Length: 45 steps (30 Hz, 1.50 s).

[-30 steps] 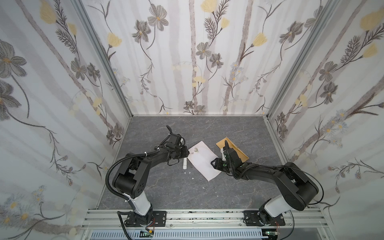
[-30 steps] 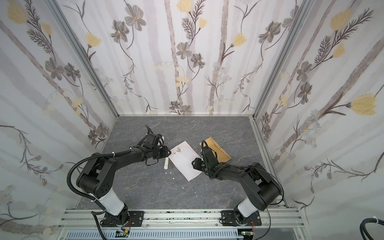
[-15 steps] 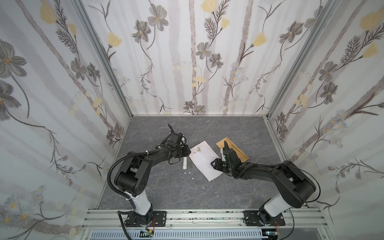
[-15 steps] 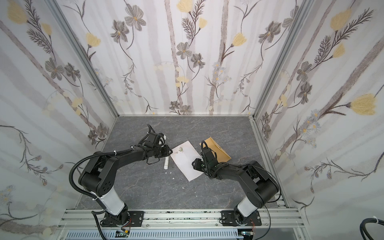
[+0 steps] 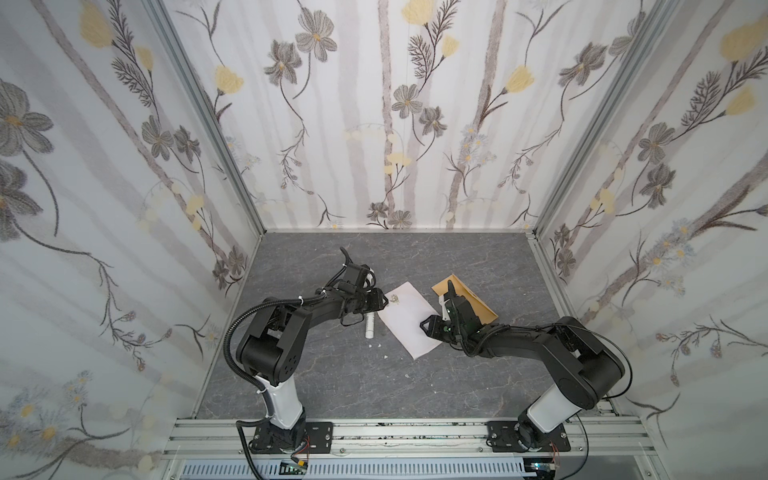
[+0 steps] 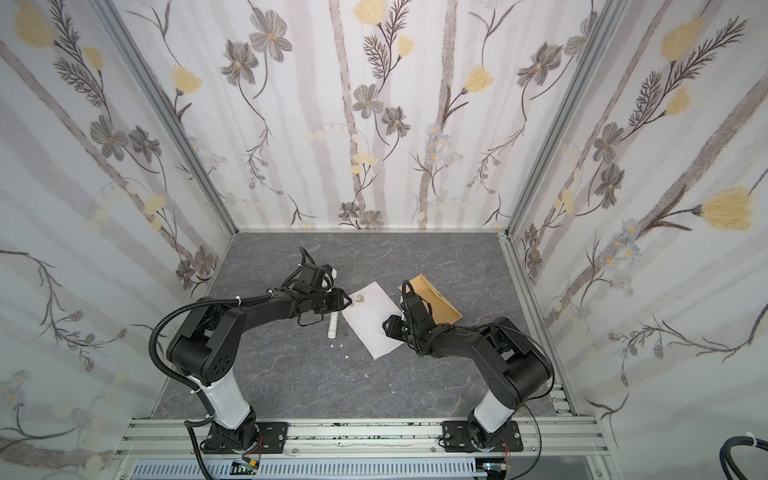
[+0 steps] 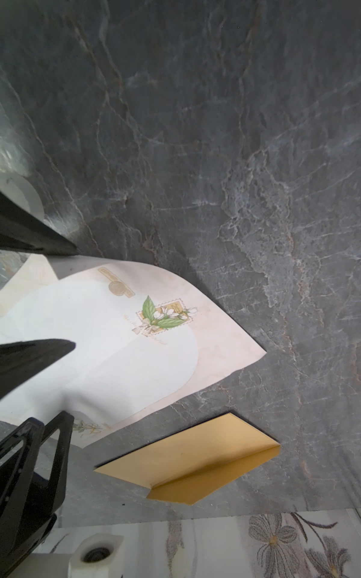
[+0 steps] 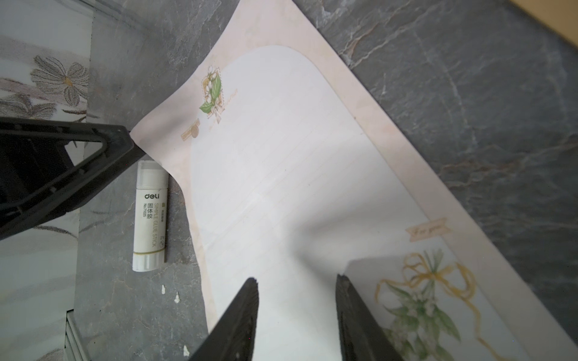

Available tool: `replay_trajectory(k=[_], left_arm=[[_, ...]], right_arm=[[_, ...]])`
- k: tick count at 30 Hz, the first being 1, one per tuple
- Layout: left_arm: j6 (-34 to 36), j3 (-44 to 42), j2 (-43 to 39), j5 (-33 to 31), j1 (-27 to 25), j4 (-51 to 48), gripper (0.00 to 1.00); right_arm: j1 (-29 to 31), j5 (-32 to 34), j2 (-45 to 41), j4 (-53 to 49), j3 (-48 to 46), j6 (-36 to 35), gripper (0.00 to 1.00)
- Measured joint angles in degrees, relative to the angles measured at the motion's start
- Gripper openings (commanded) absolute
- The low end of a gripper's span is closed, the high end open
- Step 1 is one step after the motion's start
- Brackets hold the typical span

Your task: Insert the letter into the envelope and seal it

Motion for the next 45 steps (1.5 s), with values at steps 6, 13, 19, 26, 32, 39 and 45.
replay_trajectory(k=[6,13,19,26,32,39,45], left_arm=[[0.0,1.3,2.8,-1.0,0.2,0.4,0.49],[0.5,2.7,4.9,-1.4,0.5,0.4,0.49],[2.3,3.8,6.0,-0.8,0.9,0.4,0.47],[3.5,5.7,8.0,0.1,0.9,1.2,0.46],[3.6,6.8,9.3,0.0,1.0,2.4,0.46],[3.6,7.7,10.1,-1.4,1.3,3.5,0.52],[3.6,9.6,11.8,-1.7,1.6,4.2,0.45]], right_arm=[[0.0,-0.2,0.0,-0.2,0.2,0.0,0.43],[0.0,-0.6,0.2,-1.2,0.9,-0.2,0.43],[0.0,-1.1,0.7,-1.2,1.3,-0.2,0.43],[0.0,-1.5,1.5,-0.7,1.7,-0.2,0.42],[0.0,-1.5,1.6,-0.7,1.9,-0.2,0.42],[0.0,-1.5,1.6,-0.7,1.9,-0.4,0.42],[0.0,-1.5,1.7,-0.7,1.9,-0.4,0.42]])
